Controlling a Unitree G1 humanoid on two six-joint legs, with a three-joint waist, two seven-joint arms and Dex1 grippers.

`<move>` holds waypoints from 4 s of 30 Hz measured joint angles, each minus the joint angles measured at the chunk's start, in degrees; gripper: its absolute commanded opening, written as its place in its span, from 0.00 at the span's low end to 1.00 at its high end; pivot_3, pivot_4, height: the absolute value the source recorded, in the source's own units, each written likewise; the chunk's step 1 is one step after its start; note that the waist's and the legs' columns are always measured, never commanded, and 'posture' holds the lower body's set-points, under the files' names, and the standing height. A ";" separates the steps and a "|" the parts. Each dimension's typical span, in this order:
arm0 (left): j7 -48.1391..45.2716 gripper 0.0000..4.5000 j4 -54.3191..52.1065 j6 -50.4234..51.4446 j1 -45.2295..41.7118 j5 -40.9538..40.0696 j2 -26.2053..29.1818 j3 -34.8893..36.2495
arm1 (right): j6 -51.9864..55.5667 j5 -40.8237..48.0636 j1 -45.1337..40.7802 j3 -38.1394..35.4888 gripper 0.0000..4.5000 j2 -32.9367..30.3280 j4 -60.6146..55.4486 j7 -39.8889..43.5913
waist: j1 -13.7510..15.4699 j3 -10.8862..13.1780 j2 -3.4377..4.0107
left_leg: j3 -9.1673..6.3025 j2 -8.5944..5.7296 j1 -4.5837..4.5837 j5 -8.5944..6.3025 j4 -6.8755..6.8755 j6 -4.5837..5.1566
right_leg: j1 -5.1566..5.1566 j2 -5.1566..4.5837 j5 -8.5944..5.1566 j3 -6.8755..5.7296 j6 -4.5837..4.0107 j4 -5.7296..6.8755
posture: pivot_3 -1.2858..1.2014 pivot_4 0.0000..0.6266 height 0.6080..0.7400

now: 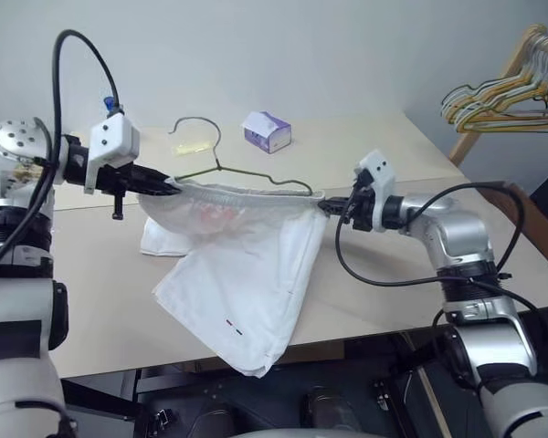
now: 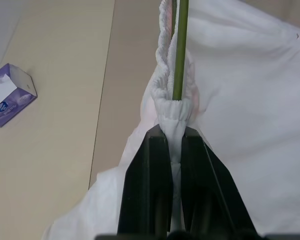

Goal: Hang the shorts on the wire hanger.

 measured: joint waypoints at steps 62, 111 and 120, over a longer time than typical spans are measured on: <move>1.80 0.00 5.67 -4.98 -2.95 7.10 -5.74 0.35 | -14.92 -11.01 -12.53 15.00 0.53 -0.49 -0.88 11.95 | -0.23 0.00 -0.01 | 0.12 0.00 -0.08 0.01 0.08 -0.01 | -0.06 -0.02 0.00 -0.05 0.01 0.04 | 0.49 0.00 1.00; 12.54 0.99 -15.57 9.70 12.27 -14.28 -14.21 16.12 | 23.45 -5.24 0.69 -5.48 0.00 -3.48 -21.62 -8.91 | -1.50 0.00 0.00 | -0.10 -0.04 -0.15 0.02 0.21 -0.03 | -0.03 -0.10 0.03 -0.06 0.06 0.04 | 0.45 0.00 1.00; 20.60 0.99 -35.73 18.15 20.37 -19.34 -18.46 15.65 | 46.70 -12.67 -0.48 -22.03 0.00 -3.39 -19.05 -29.97 | -1.93 -0.03 0.05 | -0.19 -0.06 0.11 -0.02 0.13 0.02 | 0.06 -0.10 0.02 0.17 0.06 0.00 | 0.44 0.00 1.00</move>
